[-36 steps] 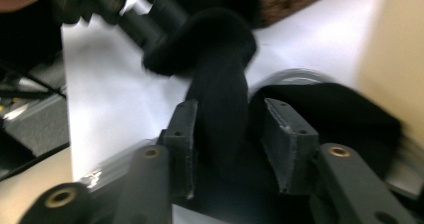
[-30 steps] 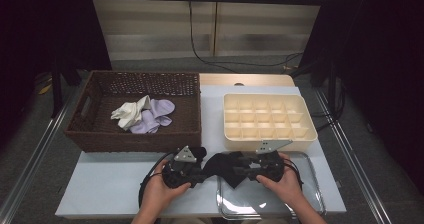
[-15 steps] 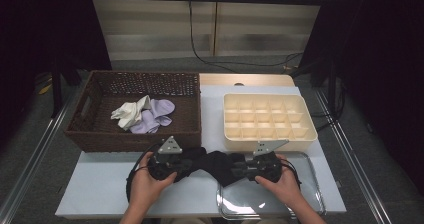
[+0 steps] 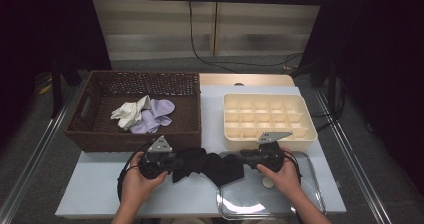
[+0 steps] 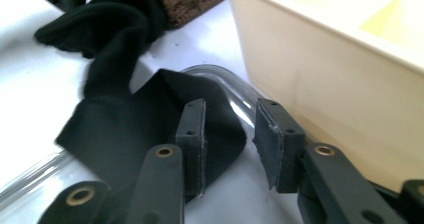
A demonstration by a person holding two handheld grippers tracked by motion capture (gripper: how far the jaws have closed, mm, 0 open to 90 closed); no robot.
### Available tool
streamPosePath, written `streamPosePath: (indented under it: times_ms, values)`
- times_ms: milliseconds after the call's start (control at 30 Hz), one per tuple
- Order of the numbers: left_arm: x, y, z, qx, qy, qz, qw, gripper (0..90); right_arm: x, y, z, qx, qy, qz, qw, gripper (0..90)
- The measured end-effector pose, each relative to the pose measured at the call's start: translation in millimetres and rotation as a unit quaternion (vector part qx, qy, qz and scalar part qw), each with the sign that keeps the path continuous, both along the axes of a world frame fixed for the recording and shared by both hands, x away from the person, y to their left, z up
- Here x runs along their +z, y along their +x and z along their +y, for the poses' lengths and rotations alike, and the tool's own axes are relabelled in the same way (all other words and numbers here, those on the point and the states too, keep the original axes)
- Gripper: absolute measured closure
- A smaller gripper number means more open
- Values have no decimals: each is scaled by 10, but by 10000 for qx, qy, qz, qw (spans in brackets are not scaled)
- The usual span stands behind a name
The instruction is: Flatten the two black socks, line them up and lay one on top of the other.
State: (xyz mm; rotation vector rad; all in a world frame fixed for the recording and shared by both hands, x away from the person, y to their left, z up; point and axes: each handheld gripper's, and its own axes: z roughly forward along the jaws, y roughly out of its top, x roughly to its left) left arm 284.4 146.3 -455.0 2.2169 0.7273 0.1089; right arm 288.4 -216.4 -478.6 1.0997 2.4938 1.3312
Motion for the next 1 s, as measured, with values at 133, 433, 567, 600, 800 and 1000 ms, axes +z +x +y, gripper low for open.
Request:
streamPosePath:
  times_ms: [133, 433, 567, 600, 800, 1000]
  values:
    - [0, 7, -5, -40, 38, -28, 10000, 888, -37, 29, 120, 255, -46, 92, 9996, 750]
    - [28, -11, 85, -24, 55, -77, 10000, 888, 112, -52, -112, -44, 66, -108, 9999, 866]
    - [43, -35, 112, -66, 140, -99, 9998, 888, 170, -140, -304, -237, 179, -214, 9993, 865]
    - [37, -42, 113, -67, 104, -90, 9999, 888, 163, -160, -342, -269, 203, -213, 9992, 865]
    - [9, -94, 133, -173, 161, 61, 9997, 889, 65, -256, -461, -418, 236, -184, 9987, 865]
    - [-36, -105, 152, -193, 236, 184, 9994, 900, 27, -281, -515, -484, 249, -96, 9985, 842]
